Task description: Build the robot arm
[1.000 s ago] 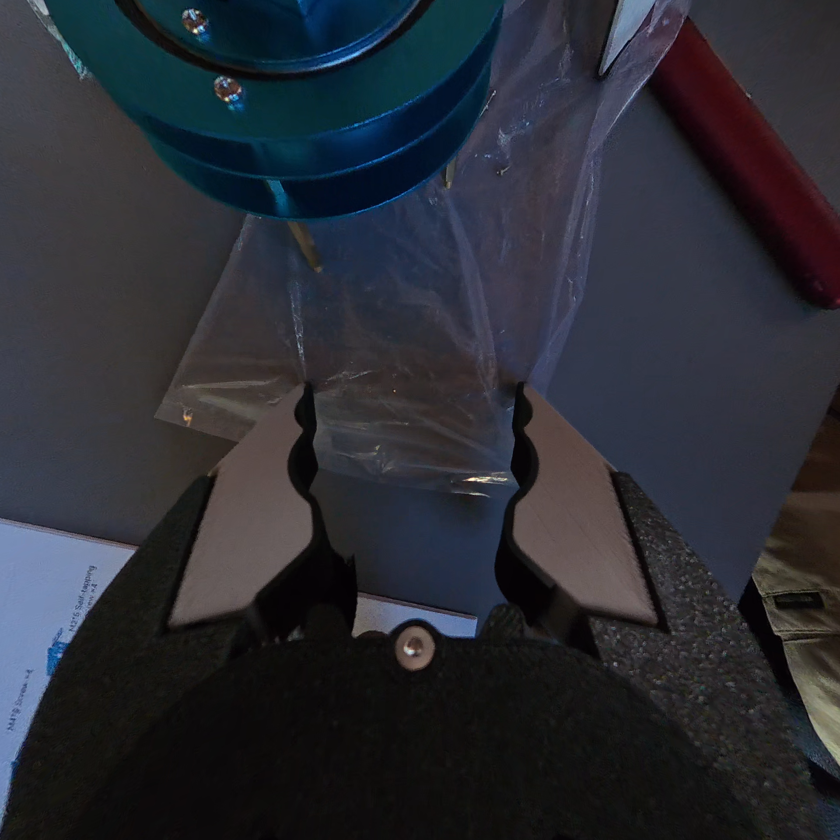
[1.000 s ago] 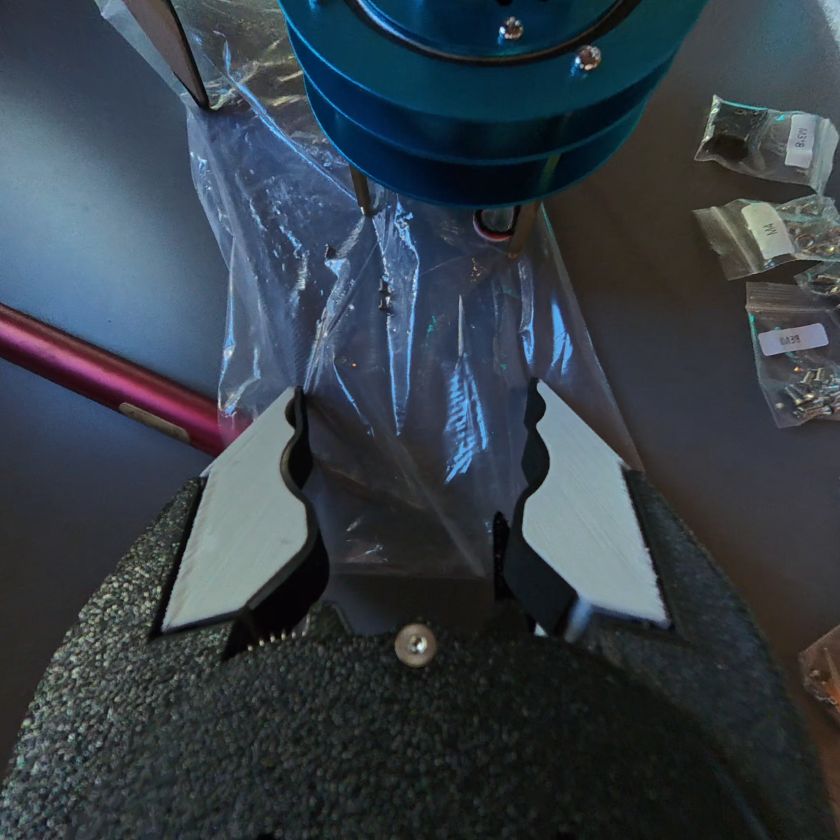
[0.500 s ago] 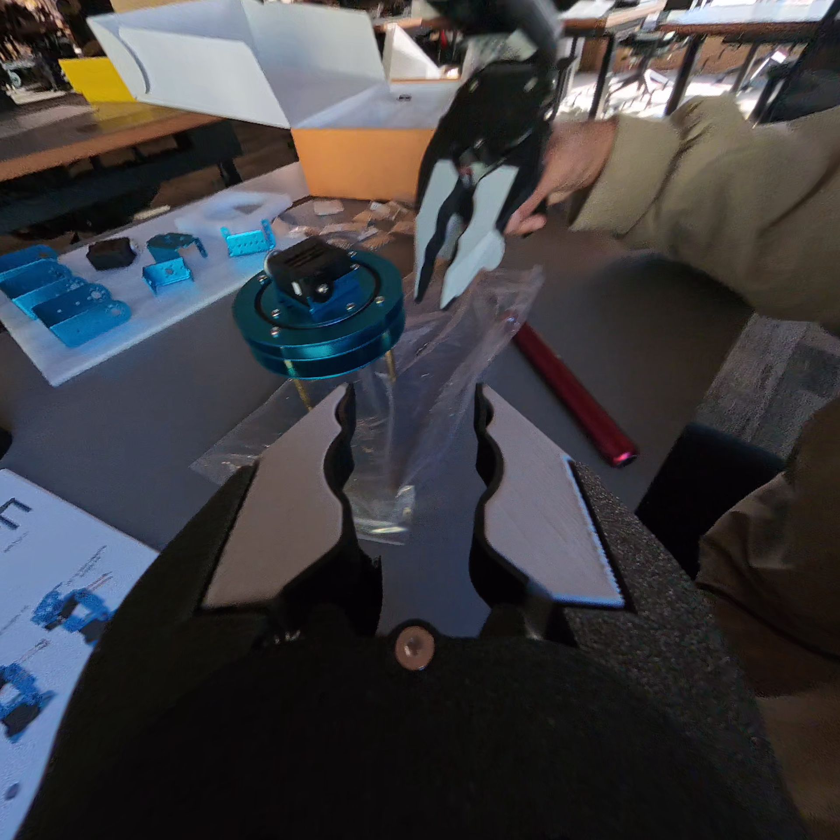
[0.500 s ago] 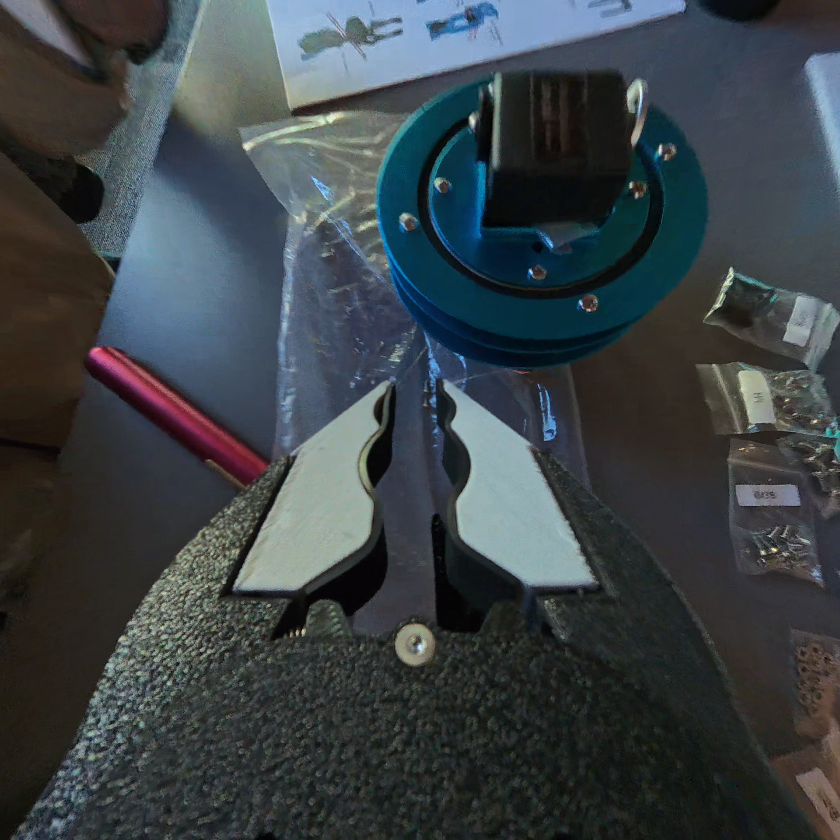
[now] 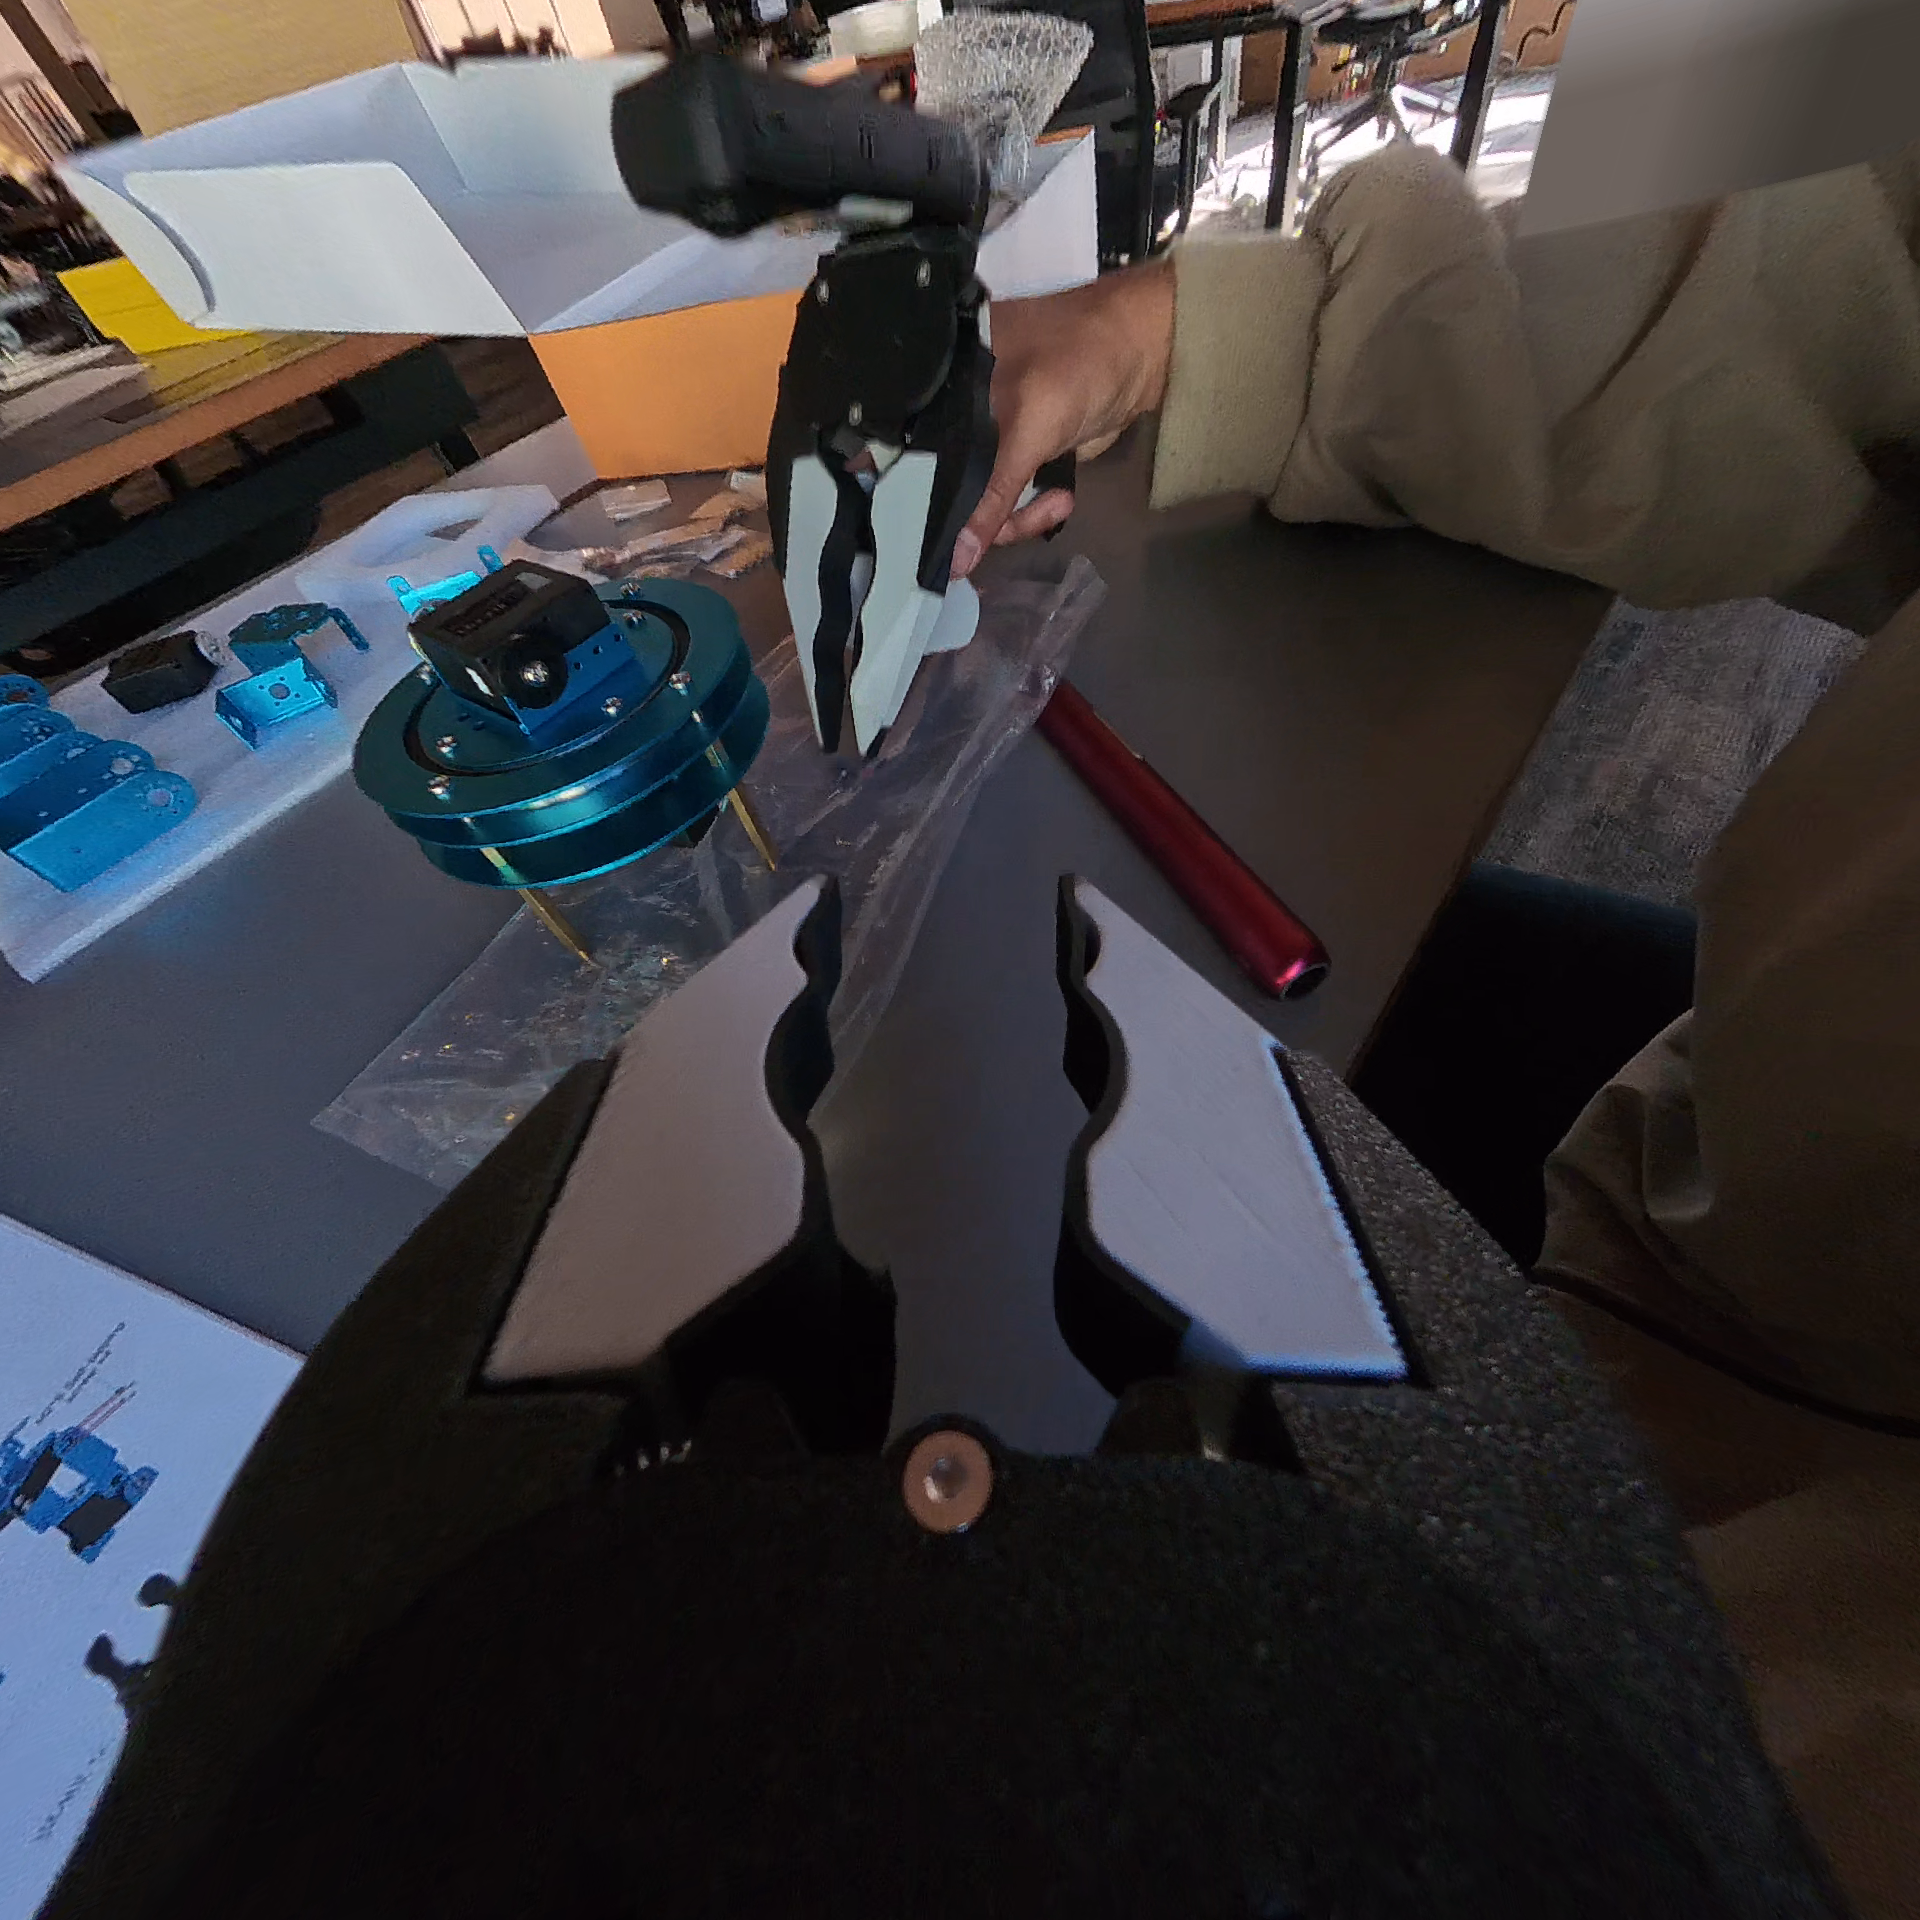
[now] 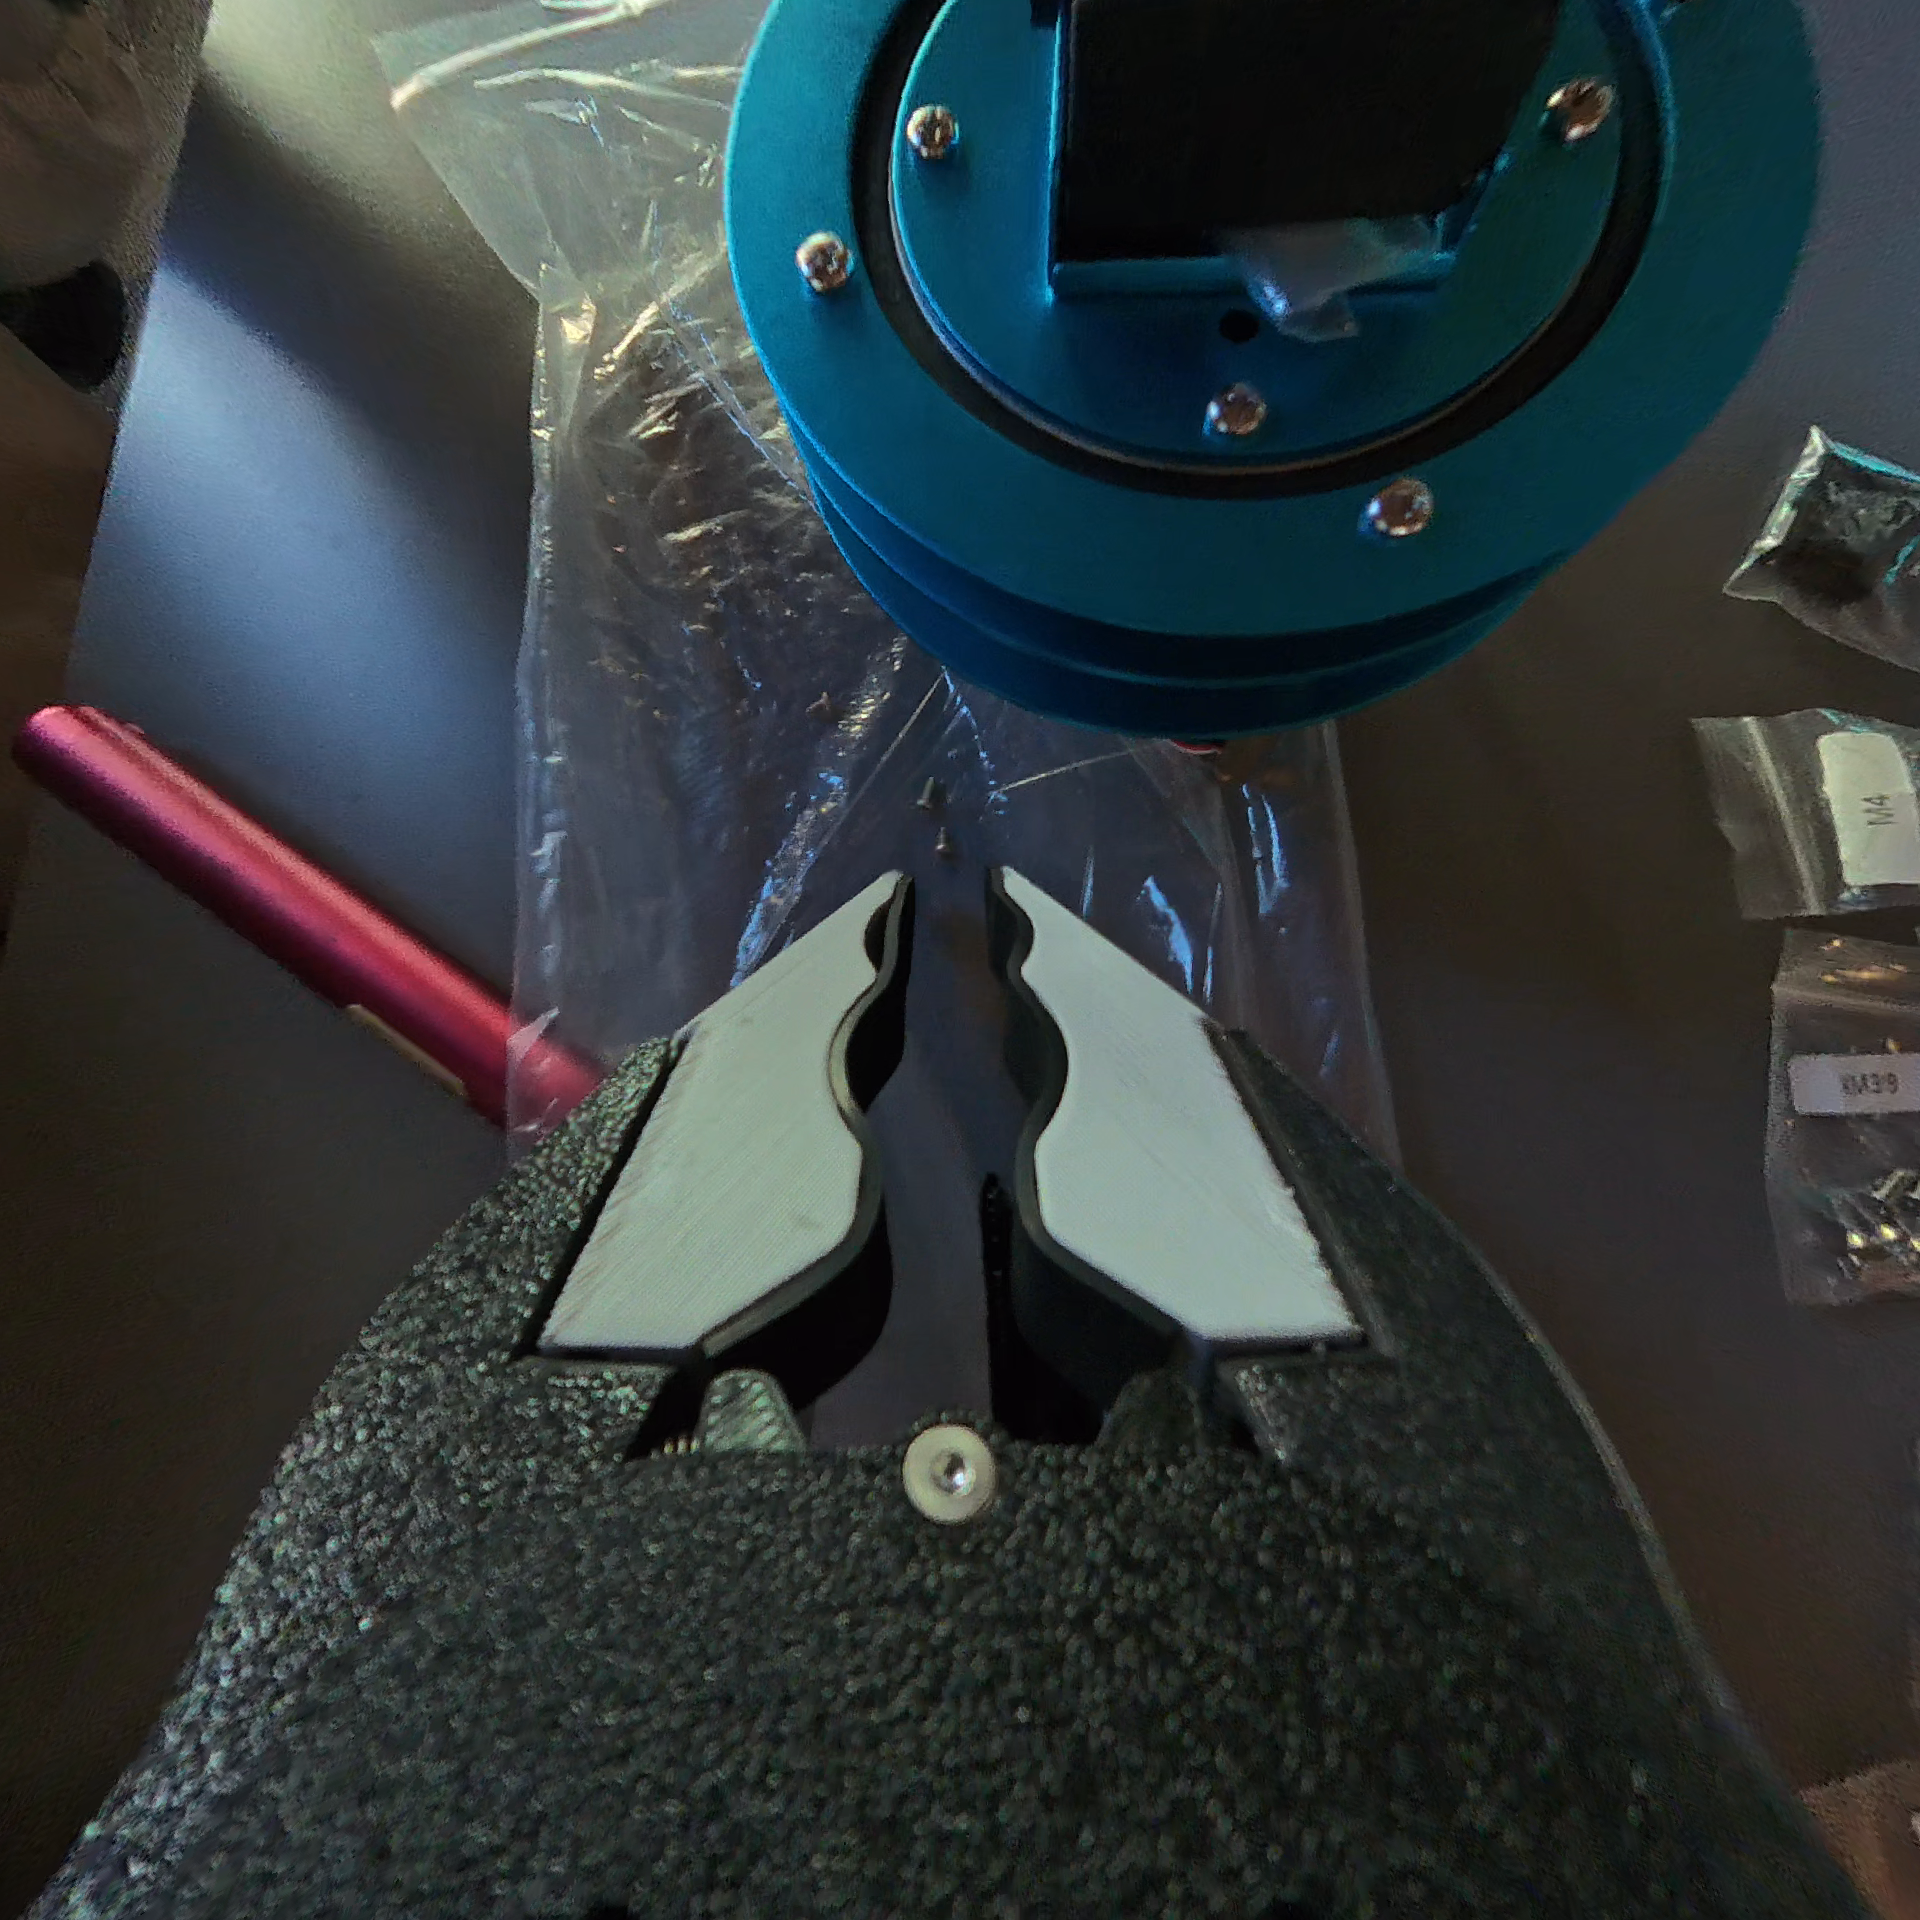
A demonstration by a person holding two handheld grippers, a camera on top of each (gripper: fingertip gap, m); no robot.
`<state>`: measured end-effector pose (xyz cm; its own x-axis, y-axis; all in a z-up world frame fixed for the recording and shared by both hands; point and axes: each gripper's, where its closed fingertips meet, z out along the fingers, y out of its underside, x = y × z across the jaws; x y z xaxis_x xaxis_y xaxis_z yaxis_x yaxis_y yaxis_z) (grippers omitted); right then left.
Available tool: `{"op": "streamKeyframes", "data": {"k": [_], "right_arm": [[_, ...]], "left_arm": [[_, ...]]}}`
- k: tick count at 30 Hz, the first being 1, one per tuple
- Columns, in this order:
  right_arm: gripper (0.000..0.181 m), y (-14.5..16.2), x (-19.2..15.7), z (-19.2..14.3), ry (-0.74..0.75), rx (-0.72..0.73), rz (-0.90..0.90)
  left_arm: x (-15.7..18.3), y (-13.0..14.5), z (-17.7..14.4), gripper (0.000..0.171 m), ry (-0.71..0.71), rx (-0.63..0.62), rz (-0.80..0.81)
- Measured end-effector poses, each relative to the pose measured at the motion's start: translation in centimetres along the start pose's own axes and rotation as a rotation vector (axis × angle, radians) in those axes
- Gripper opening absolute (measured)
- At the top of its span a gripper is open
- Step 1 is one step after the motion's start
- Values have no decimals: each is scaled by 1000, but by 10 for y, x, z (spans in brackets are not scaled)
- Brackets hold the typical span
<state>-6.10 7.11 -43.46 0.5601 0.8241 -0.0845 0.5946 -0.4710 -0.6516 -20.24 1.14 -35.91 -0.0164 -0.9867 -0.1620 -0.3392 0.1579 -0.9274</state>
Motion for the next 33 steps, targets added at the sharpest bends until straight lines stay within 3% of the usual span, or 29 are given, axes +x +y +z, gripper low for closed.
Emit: {"op": "streamKeyframes", "data": {"k": [3,5,8,10,13,15,18,20,24,28,33], "right_arm": [[14,-7,-12,-28,14,45,59],[25,-12,-36,-51,48,111,83],[39,-2,-76,-64,180,170,19],[50,16,-93,-51,243,98,-30],[49,34,-89,-42,390,-43,-149],[50,36,-90,-42,390,-70,-143],[53,33,-101,-40,400,-15,-102],[53,32,-111,-42,461,48,-74],[62,37,-130,-49,658,138,-7],[66,42,-156,-64,995,114,-93],[63,47,-184,-48,1187,68,-103]], "left_arm": [[34,6,17,43,149,-76,-136],[62,4,27,56,234,-80,-236],[78,18,44,65,186,-175,-258],[80,21,53,66,150,-208,-282],[81,23,67,56,108,-271,-292],[78,28,73,50,51,-325,-273],[82,41,78,40,-22,-425,-204],[84,42,78,25,-54,-454,-168],[89,42,74,20,-48,-494,-181],[104,37,63,18,90,-456,-393],[124,25,47,23,293,-383,-857]]}}
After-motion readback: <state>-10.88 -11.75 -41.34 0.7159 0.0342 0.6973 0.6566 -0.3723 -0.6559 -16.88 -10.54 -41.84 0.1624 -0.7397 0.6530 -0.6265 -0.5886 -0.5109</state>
